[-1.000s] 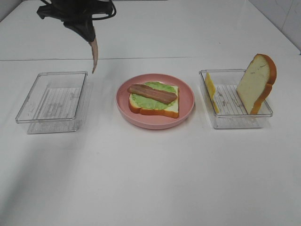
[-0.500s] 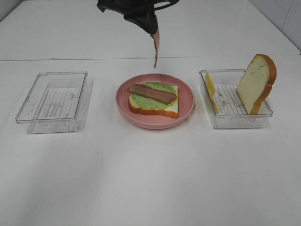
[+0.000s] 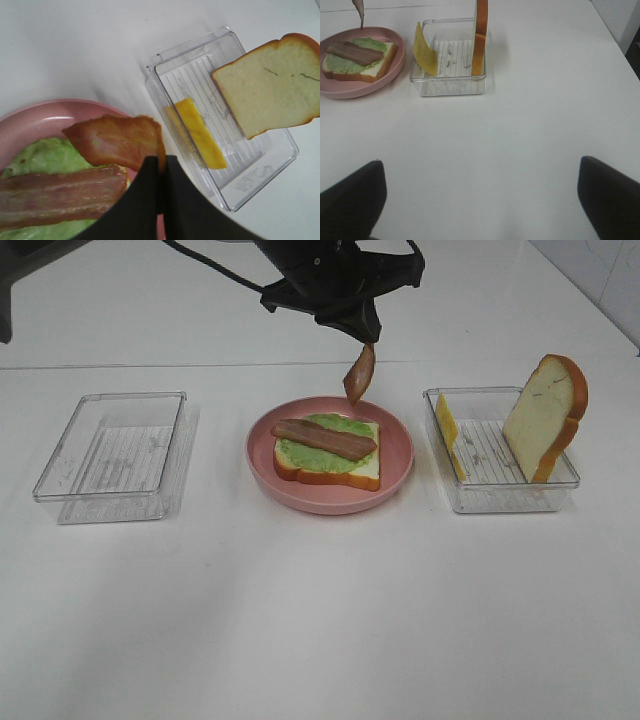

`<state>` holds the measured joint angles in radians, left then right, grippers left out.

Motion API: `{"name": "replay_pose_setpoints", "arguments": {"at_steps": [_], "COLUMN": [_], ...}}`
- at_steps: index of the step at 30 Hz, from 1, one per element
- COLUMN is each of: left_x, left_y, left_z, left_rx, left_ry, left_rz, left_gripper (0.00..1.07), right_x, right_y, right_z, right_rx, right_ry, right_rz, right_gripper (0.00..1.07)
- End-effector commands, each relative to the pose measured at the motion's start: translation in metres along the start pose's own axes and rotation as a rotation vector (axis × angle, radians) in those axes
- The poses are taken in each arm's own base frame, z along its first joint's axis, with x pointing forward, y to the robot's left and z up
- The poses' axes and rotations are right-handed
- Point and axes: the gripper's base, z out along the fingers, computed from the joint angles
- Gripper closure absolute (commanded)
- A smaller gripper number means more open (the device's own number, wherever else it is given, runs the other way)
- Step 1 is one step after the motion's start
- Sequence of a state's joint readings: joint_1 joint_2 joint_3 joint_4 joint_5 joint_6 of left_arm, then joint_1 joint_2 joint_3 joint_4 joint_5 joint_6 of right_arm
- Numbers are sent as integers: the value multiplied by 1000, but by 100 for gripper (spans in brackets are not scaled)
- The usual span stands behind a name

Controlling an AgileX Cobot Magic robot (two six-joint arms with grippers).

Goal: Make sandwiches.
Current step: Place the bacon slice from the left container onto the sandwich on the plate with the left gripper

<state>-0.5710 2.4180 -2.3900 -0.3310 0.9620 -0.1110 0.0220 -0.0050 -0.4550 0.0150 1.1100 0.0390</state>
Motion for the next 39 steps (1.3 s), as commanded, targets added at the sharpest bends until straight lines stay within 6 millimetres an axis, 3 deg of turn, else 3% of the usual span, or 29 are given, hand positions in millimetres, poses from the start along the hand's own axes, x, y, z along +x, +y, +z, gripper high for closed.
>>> {"name": "replay_pose_setpoints", "arguments": {"at_steps": [1, 14, 29, 39], "left_x": [1, 22, 37, 38], "left_y": [-4, 15, 38, 39], "left_z": [8, 44, 38, 38], "left_rx": [48, -15, -271, -281], "left_ry": [-18, 96, 264, 270], "left_rz": [-38, -88, -10, -11], "left_gripper": [107, 107, 107, 107], "right_x": [1, 1, 1, 1], "right_y": [0, 0, 0, 0], "right_z": [-2, -2, -2, -2], "right_rx": [0, 0, 0, 0], "right_ry": [-31, -31, -31, -31], "right_rz": [-1, -1, -1, -1], "right_gripper": [9, 9, 9, 9]}}
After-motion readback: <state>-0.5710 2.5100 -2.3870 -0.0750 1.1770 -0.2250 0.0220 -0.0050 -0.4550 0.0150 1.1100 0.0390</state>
